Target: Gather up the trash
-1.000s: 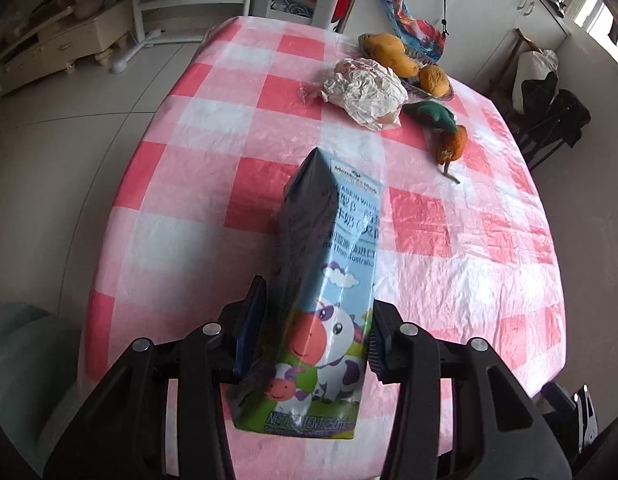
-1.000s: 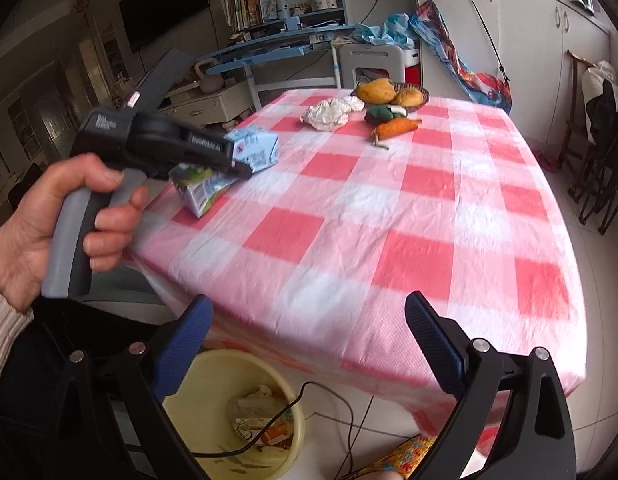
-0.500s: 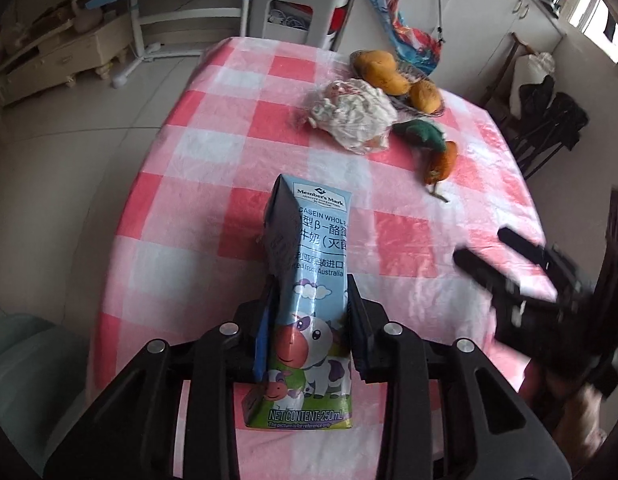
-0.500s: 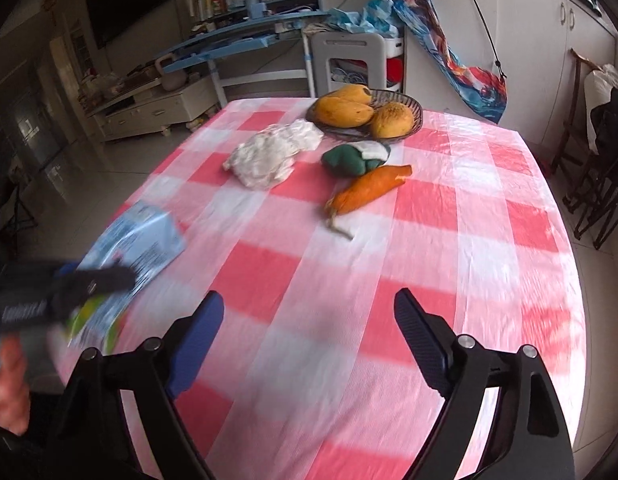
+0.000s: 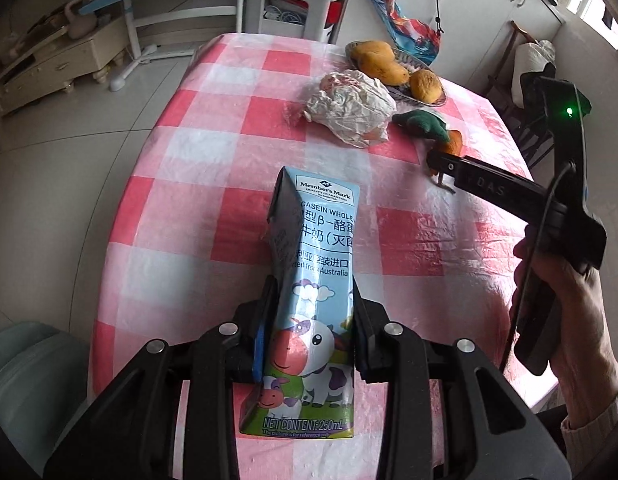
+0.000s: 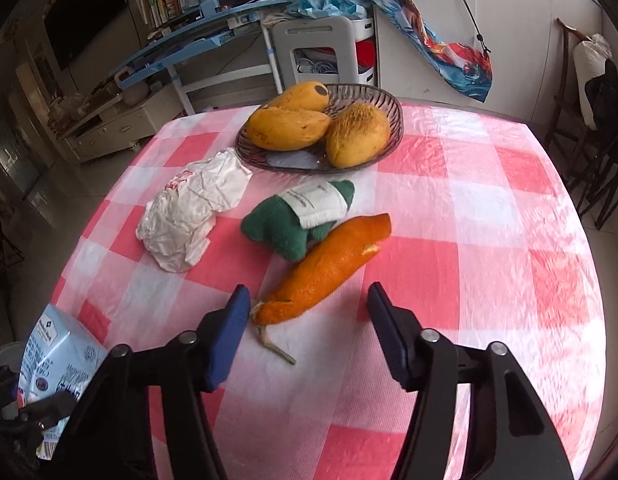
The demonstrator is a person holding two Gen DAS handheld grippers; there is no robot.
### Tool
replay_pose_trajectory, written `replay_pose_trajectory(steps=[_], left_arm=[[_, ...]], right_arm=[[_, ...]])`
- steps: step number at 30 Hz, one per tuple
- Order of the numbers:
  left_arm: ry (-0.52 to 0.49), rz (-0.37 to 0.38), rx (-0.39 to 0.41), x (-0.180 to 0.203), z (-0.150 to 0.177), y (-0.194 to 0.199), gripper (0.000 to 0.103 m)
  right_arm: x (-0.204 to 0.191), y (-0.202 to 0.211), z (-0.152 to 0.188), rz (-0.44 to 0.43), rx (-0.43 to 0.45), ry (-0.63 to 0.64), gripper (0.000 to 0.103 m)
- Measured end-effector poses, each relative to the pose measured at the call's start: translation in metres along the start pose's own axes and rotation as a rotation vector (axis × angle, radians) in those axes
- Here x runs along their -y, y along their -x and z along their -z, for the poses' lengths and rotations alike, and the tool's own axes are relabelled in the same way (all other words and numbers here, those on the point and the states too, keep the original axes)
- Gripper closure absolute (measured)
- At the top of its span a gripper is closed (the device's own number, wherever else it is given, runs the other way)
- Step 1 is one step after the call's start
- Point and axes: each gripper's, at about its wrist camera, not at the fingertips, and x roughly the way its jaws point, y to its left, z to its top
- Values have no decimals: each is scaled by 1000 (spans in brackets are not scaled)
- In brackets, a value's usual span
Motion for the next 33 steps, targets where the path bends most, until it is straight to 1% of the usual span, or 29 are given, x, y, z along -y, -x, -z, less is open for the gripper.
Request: replay_pose_trajectory(steps=[2,3,5,8,13,18,22,24,26,27,33], left_arm=[[-5,3,0,2,0,0,71],[-7,3,1,2,0,0,71],[-7,5,-1,3,0,0,71],[-4,5,0,2,0,0,71],[-6,4,2,3,0,0,71],[-11,-5,6,5,1,0,71],[-15,-9,8,6,3,0,71],[-18,-12,9,7,3,0,71],[-19,-14,9,8,4,0,71],[-19,-15,9,8,4,0,71],[-20,-19,5,7,4,-2,71]], right_arm=[[-1,1,1,-2,-4,15,65],[0,1,0,-6,-6,18,68],[-1,5,5,-7,-11,38,78],[-2,12,13,-20,-25,65,82],[-5,31,38,-54,-67,119,84],[-12,50,62,-88,-121,174,84],[-16,59,74,-100,-152,205,84],[-13,61,78,-113,-139,199,76],[-14,60,78,-126,-120,191,60],[-15,60,78,-121,-111,193,57],[-24,60,73,-111,-59,212,56]])
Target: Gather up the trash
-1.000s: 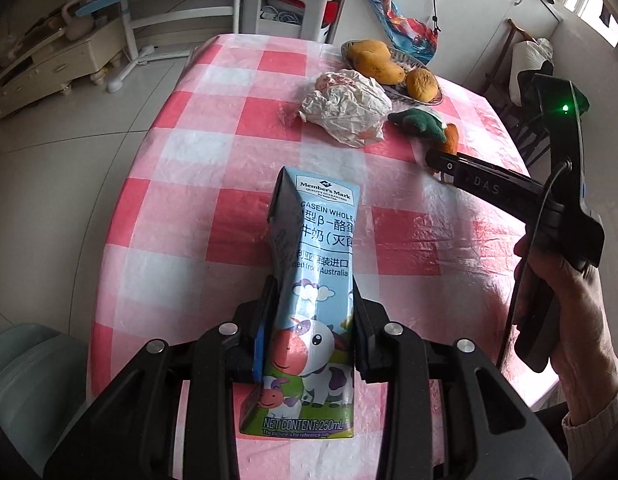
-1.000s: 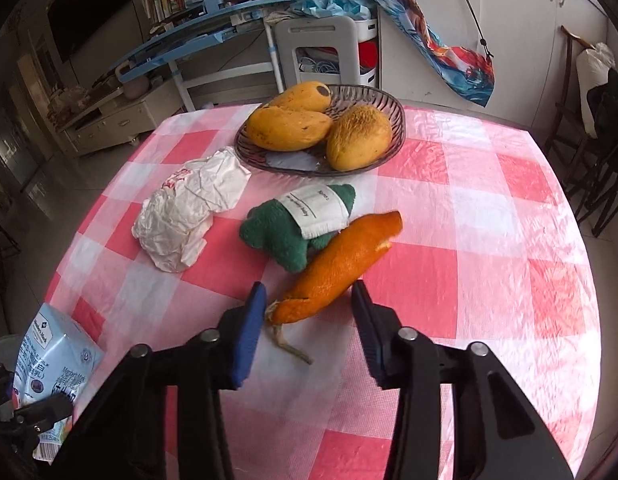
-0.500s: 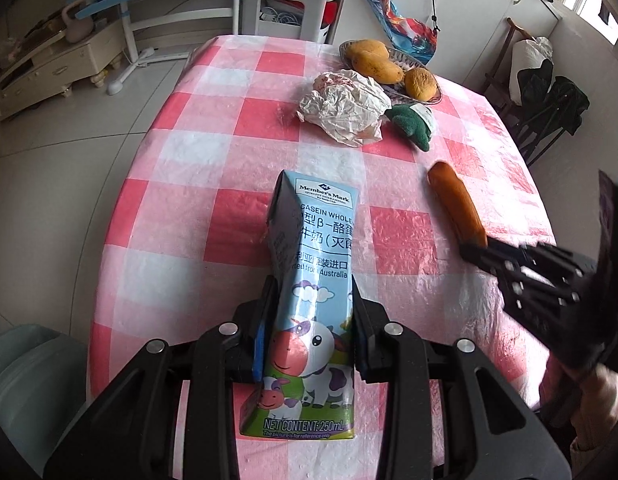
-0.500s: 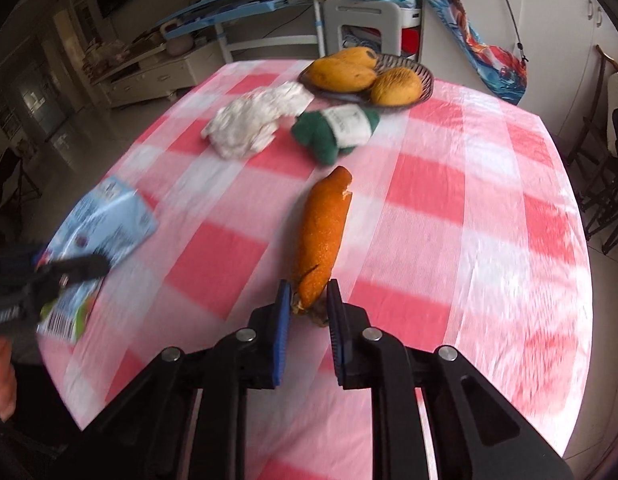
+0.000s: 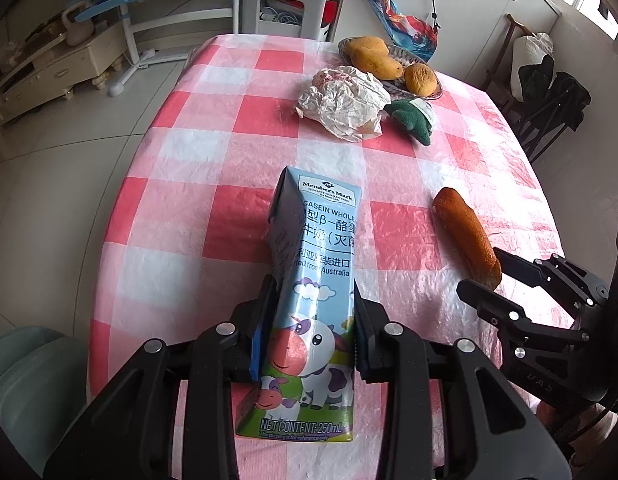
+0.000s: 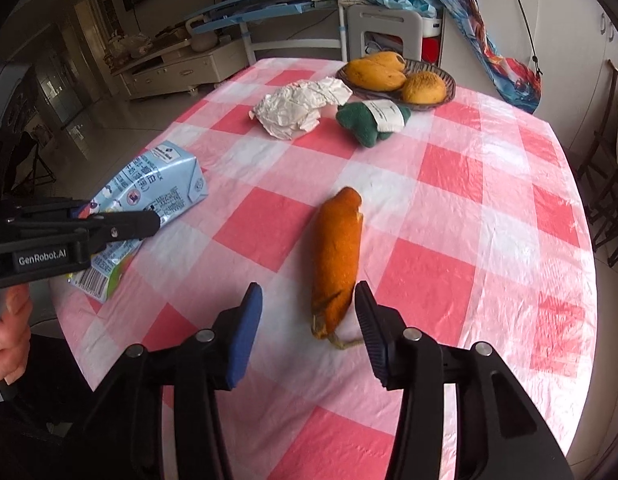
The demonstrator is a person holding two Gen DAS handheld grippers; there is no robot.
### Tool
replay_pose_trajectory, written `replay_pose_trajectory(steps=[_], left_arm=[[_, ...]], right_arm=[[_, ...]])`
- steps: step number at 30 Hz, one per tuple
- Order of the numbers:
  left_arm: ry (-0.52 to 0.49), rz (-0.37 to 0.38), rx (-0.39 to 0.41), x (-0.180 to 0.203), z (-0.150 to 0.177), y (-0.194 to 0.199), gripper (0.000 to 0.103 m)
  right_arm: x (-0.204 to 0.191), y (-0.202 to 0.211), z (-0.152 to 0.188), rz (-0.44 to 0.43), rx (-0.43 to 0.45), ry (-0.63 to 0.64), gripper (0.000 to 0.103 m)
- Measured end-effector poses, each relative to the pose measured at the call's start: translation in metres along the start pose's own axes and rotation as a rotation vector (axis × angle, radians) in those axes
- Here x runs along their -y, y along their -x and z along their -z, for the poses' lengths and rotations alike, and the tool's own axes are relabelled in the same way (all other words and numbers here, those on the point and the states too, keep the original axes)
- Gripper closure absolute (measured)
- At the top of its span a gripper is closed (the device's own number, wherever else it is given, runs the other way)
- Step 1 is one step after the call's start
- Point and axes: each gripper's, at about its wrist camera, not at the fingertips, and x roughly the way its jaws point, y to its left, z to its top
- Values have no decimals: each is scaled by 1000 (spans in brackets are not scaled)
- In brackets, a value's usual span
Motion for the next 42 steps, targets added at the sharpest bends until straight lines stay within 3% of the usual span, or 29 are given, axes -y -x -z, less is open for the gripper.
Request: replay_pose_trajectory(steps=[6,11,16,27,28,31,32,42], left_arm=[[2,-9,-4,-2,-1,-2,69],[-1,-22,-12,-3,0,-5,67],[-20,-39,-7,0,0,-6,67],[-80,-42,10,16,2,-5,67],[-83,-41,11,17,2,-5,67],[-86,-38,14,18,2,-3,67],[-87,-37,16,18,2,-3,67],[-100,-36,29,21,3,0,67]], right_arm=[[0,-4,-3,24,10,6,56],[-2,-6,0,35,-8,34,77],[-7,1,1,34,17,61,83],[-12,-2,4,48,9,110,83],[-12,-2,5,52,11,111,82],[-13,0,4,60,32,112,62],[-14,2,4,59,40,115,60],[-18,-1,3,52,48,126,60]])
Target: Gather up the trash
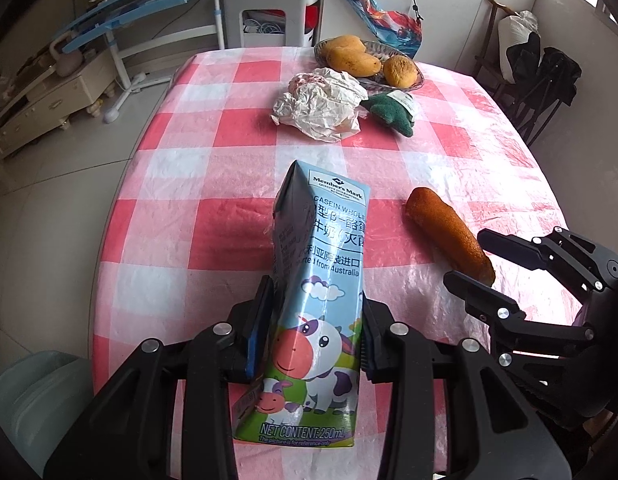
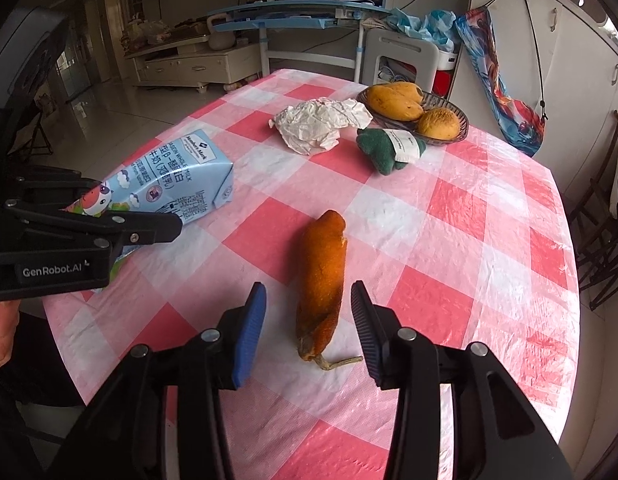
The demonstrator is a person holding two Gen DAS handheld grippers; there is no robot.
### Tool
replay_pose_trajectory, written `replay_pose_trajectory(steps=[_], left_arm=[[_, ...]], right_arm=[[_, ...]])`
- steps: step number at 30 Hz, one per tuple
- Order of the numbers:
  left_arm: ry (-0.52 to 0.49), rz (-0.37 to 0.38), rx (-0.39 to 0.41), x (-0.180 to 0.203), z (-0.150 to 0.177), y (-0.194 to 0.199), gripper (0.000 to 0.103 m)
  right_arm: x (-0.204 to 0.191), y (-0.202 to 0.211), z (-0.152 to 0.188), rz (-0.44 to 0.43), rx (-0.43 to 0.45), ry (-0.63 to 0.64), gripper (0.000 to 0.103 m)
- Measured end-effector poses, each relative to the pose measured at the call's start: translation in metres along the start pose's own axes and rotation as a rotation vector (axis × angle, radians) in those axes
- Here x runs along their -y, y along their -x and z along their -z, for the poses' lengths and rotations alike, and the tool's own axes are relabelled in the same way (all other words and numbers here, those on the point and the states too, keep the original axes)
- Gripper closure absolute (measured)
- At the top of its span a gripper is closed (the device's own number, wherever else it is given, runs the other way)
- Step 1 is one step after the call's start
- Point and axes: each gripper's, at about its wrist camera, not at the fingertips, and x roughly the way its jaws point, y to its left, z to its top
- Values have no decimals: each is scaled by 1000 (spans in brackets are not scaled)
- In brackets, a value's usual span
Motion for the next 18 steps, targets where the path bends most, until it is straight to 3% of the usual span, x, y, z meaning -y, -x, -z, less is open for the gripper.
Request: replay_pose_trajectory(steps=[3,5,13,18], left_arm=[[-2,2,0,1,0,0,67],[-3,3,4,1,0,1,67],[-4,6,13,1,0,4,67],[8,11,26,-2,-2,7,67]], right_arm=[[-1,-3,2,-3,-14,2,67],[-1,-3,2,-7,-16,3,80],[0,1,2,-40,-5,-18,84],[11,4,0,-121,10,-100,85]])
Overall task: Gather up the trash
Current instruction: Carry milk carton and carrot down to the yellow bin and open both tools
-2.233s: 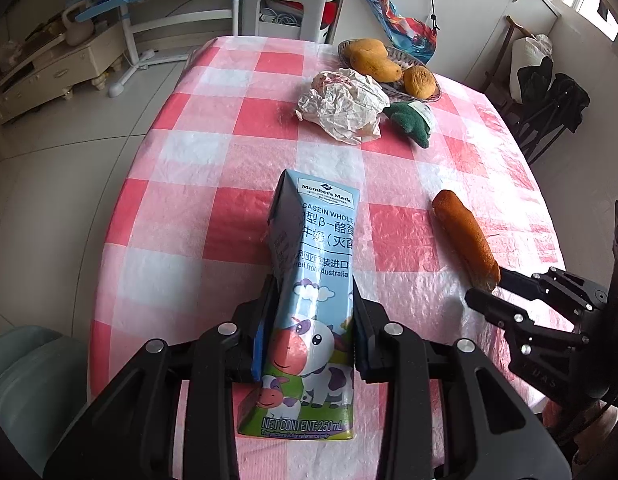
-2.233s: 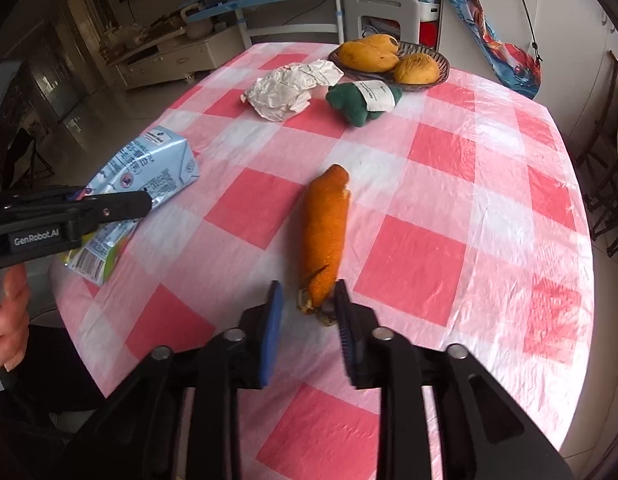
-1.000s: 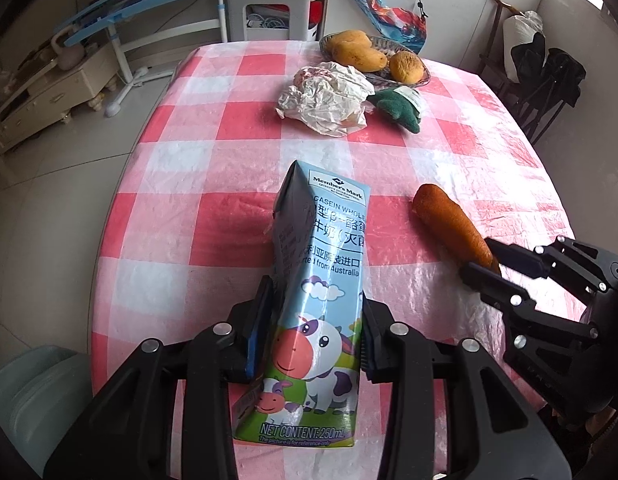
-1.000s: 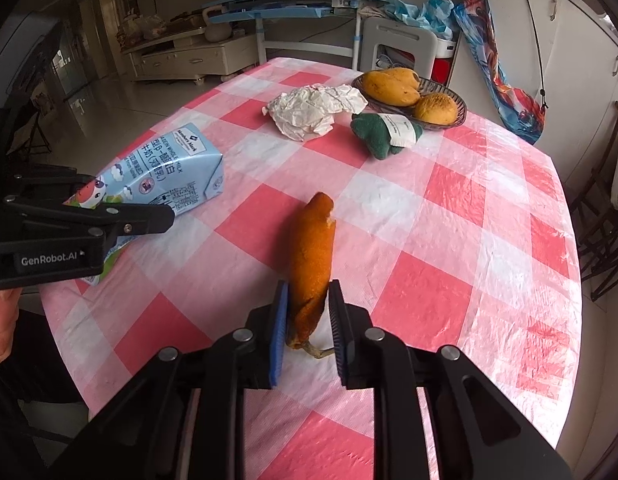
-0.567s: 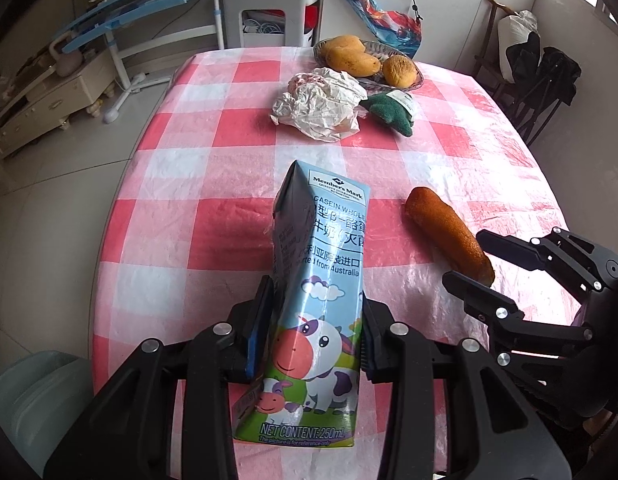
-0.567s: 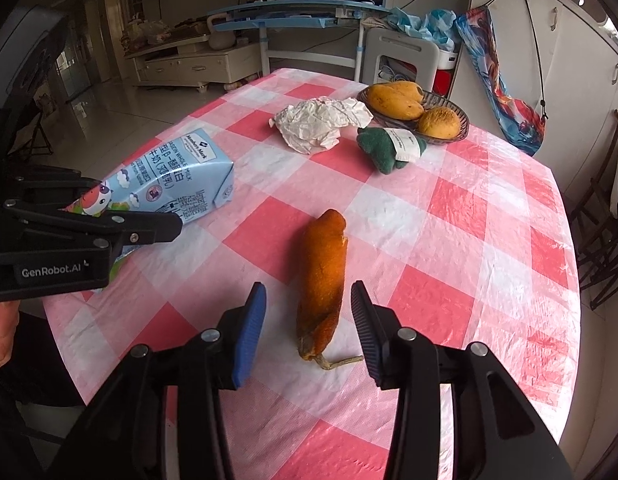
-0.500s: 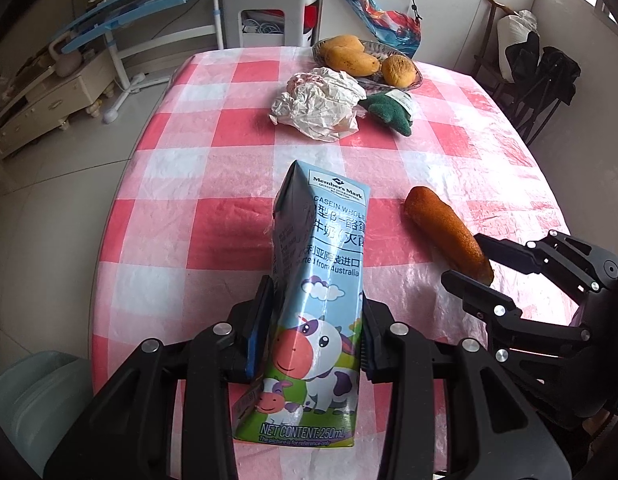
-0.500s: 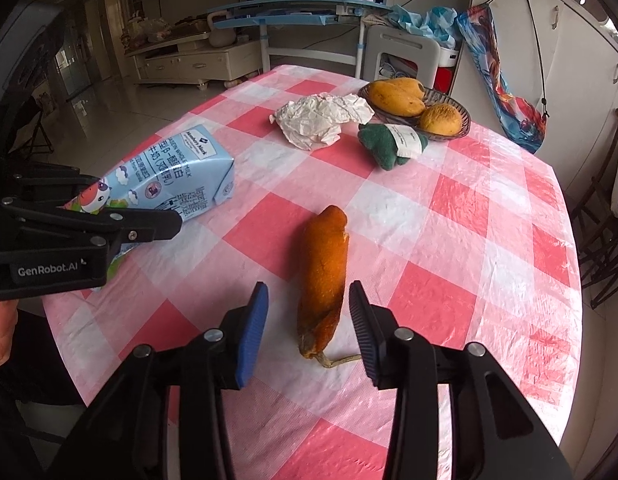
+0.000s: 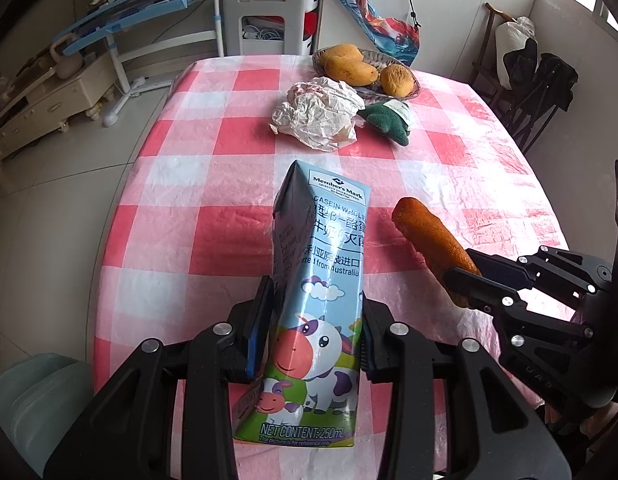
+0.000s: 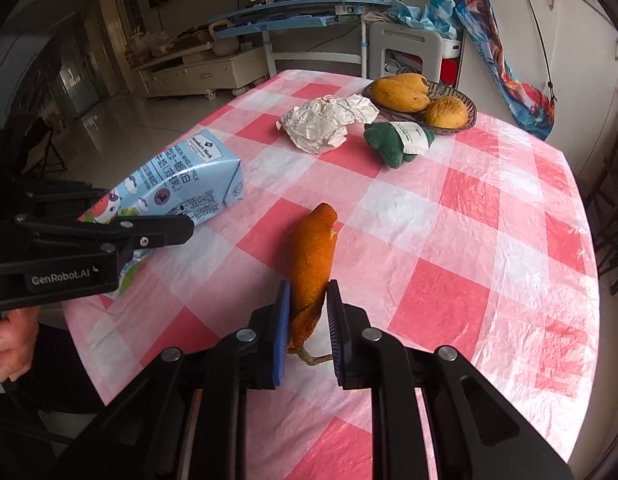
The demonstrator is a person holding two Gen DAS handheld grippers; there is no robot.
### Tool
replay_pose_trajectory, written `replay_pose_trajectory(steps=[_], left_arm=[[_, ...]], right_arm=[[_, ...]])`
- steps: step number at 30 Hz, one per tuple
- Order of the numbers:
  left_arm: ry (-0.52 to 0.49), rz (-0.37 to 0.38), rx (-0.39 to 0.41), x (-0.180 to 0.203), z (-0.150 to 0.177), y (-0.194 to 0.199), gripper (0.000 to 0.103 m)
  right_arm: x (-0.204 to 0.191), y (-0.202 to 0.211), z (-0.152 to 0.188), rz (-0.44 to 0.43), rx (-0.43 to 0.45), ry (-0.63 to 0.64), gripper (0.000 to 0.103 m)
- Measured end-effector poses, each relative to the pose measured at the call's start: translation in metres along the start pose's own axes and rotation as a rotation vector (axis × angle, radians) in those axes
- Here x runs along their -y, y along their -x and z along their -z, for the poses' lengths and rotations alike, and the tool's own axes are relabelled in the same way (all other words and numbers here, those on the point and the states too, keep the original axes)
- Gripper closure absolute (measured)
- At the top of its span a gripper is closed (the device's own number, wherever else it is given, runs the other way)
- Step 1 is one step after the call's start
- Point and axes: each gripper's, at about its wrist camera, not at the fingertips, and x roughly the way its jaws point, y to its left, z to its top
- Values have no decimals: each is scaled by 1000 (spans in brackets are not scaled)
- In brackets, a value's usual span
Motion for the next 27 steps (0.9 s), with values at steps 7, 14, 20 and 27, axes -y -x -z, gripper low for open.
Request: replay_pose_trajectory(steps=[7,14,20,27], left_arm=[[11,1,21,-2,-1,4,67],[36,2,43,-7,-4,7,67],[48,2,63,-9,-7,13,68],[59,-23,97,-14,-4,23,68]], right_arm=[[18,9,-4,-144,44,-145,85],[11,13,-5,-217,55,-143,85],[-5,23,1,-256,52,-90,85],[-15,34,12,-291,47,-54,85]])
